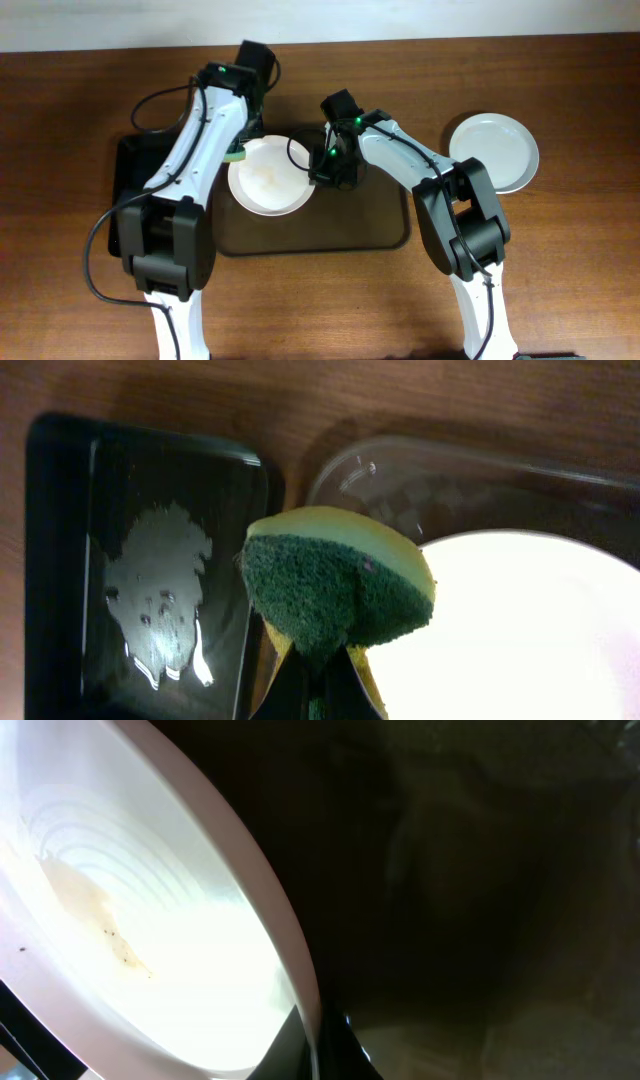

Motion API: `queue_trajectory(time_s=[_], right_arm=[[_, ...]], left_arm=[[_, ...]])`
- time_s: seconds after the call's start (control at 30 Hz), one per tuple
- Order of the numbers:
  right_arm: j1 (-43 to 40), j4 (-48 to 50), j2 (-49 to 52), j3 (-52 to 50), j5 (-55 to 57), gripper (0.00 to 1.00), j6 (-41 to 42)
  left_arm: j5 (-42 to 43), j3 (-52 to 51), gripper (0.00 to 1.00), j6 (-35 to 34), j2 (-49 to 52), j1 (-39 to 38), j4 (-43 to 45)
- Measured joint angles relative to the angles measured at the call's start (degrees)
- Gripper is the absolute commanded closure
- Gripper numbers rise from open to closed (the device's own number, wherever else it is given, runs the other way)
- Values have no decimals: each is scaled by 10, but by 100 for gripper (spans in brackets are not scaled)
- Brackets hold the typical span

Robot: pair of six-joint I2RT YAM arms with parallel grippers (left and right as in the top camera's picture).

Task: Clean dirty plates on tray and stack at the side
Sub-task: 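Lift the pink-tinted plate and stack it on the right plate pile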

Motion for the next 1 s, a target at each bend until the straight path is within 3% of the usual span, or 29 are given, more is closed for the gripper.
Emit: queue_trajectory(time_s=[0.17, 0.4, 0.53, 0.67, 0.87, 1.0], right_arm=[[0, -66, -28, -9, 61, 96, -24], [16, -240, -311, -23, 494, 96, -25], [133, -327, -332, -24, 779, 96, 17], [236, -332, -332, -24, 941, 96, 37], [255, -332, -332, -24, 987, 96, 42], [209, -330, -332, -24, 884, 96, 68]], left_arm=[[125, 38, 99, -3, 0, 63, -48], [186, 38, 99, -3, 0, 75, -13], [215, 38, 99, -3, 1, 75, -3], [235, 38, 99, -3, 33, 75, -3], [236, 38, 99, -3, 35, 75, -3], [238, 38, 99, -3, 35, 75, -3]])
